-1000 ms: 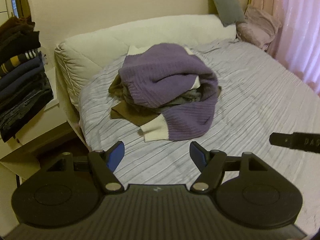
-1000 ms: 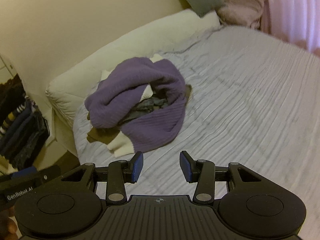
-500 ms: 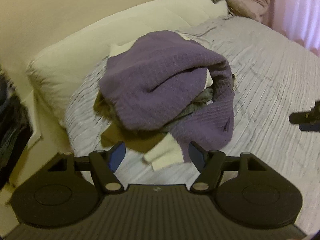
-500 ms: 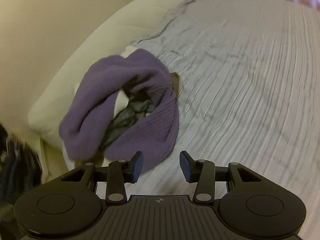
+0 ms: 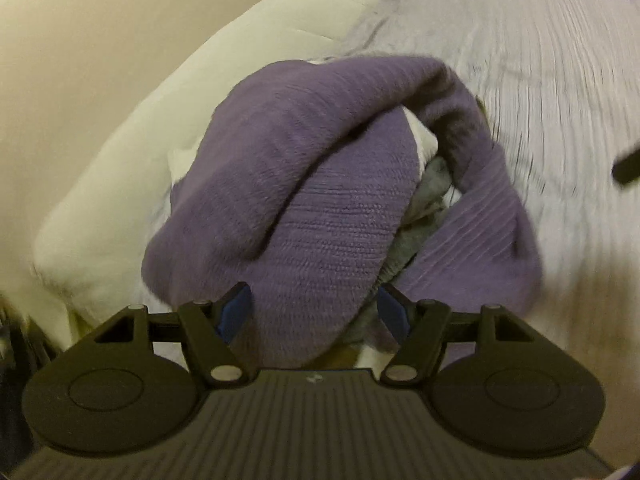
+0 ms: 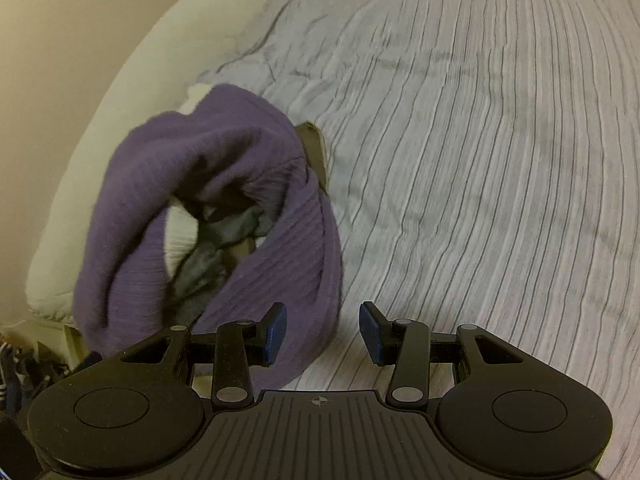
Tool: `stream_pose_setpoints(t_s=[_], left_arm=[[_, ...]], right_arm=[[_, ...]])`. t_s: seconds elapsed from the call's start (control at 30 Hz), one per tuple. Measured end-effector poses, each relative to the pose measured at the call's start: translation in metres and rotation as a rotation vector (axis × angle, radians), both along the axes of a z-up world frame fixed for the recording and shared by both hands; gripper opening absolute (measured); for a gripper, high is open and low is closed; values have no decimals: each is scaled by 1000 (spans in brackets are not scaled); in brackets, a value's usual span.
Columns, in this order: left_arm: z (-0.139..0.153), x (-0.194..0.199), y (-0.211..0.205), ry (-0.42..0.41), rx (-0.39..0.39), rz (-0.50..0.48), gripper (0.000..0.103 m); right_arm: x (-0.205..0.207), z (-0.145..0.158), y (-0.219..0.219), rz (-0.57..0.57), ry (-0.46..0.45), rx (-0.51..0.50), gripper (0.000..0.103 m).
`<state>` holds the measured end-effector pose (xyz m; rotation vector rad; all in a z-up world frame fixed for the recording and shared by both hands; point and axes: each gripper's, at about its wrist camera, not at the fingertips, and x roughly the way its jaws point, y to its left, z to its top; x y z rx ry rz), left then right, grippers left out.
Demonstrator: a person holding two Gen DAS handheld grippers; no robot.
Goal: Fold clothes
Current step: 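Reach both grippers into the purple cardigan and close on its knit, then lift the purple cardigan with both grippers and drop it onto open bed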
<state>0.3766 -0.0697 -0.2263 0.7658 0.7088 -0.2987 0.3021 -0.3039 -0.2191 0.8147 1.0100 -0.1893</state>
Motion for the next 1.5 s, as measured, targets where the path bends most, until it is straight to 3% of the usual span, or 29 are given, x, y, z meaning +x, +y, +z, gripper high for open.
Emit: stream_pose_setpoints(t_s=[0.07, 0.17, 0.23, 0.3, 0.4, 0.47, 0.53, 0.63, 0.7, 1.0, 1.03, 1.07, 1.2, 1.5], left_arm=[[-9, 1, -3, -29, 46, -32, 66], [-8, 1, 3, -65, 40, -64, 47], [2, 1, 13, -74, -8, -80, 23], [18, 2, 26, -85, -73, -92, 12], [48, 4, 47, -127, -156, -92, 11], [68, 12, 59, -151, -207, -77, 11], [79, 21, 65, -143, -256, -64, 11], [83, 34, 69, -114, -291, -50, 11], [78, 34, 69, -106, -289, -47, 11], [68, 34, 72, -119, -286, -66, 11], [71, 33, 73, -126, -287, -69, 11], [75, 32, 74, -135, -292, -70, 11], [97, 25, 82, -207, -306, -70, 10], [195, -2, 111, -479, -377, -92, 10]], right_arm=[[8, -6, -1, -2, 7, 2, 45], [23, -13, -5, -15, 1, 18, 44], [32, -18, -8, -32, -12, 44, 45], [40, -23, -12, -57, -26, 78, 45], [52, -27, -15, -70, -54, 104, 45], [65, -26, -9, -14, -80, 13, 45], [79, -23, 6, 91, -113, -164, 45], [97, -28, 37, 280, -160, -417, 45], [108, -37, 56, 389, -175, -531, 45], [142, -58, 94, 476, -266, -761, 44], [142, -58, 94, 471, -276, -769, 32], [139, -54, 93, 461, -288, -770, 25], [115, -23, 82, 403, -354, -778, 18], [10, 125, 79, 189, -644, -853, 13]])
